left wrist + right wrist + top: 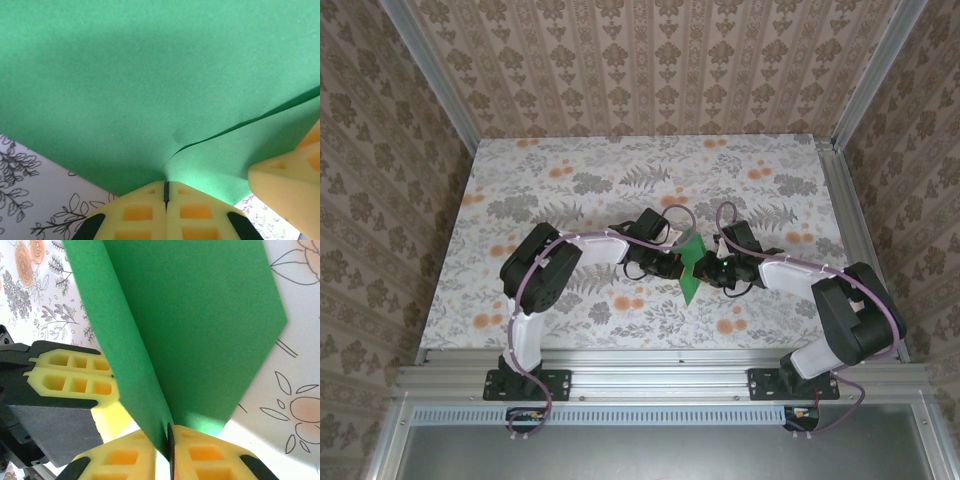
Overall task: Fold a paper plane with a square sheet of paper (pick it up from the middle)
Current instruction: Fourth fold the wing at the center of the table.
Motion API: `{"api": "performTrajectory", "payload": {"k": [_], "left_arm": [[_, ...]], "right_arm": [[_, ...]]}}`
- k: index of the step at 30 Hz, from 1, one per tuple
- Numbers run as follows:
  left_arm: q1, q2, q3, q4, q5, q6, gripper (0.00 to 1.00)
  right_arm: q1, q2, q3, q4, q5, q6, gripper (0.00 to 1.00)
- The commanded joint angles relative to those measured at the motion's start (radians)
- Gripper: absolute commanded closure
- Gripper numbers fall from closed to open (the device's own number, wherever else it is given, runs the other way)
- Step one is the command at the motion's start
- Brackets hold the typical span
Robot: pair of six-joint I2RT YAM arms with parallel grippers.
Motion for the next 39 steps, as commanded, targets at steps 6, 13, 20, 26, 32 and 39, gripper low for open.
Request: {"api": "performTrajectory", "payload": {"k": [6,13,20,26,32,39], "left_arm": [[0.018,0.057,-0.055,-0.136,-0.096,0.002,0.96],[0.021,0.052,-0.057,-0.136,-0.095,0.004,0.96],[0.028,0.046,-0.063,-0.133,-0.087,0.006,0.97],[0.033,0.04,-0.071,-0.111,-0.071,-0.006,0.97],[0.04,0.035,-0.082,-0.099,-0.058,-0.01,0.97],[0.049,0.032,-0.096,-0.059,-0.03,-0.021,1.0]], "right_arm": [[0.013,-0.024,0.021,-0.022,-0.005,0.024,0.89],[0.028,0.009,0.049,-0.007,-0.014,0.039,0.9],[0.033,0.032,0.068,0.002,-0.014,0.054,0.9],[0.042,0.061,0.081,0.011,-0.022,0.061,0.89],[0.049,0.087,0.086,0.042,-0.031,0.079,0.88],[0.052,0.094,0.089,0.045,-0.031,0.085,0.86]]}}
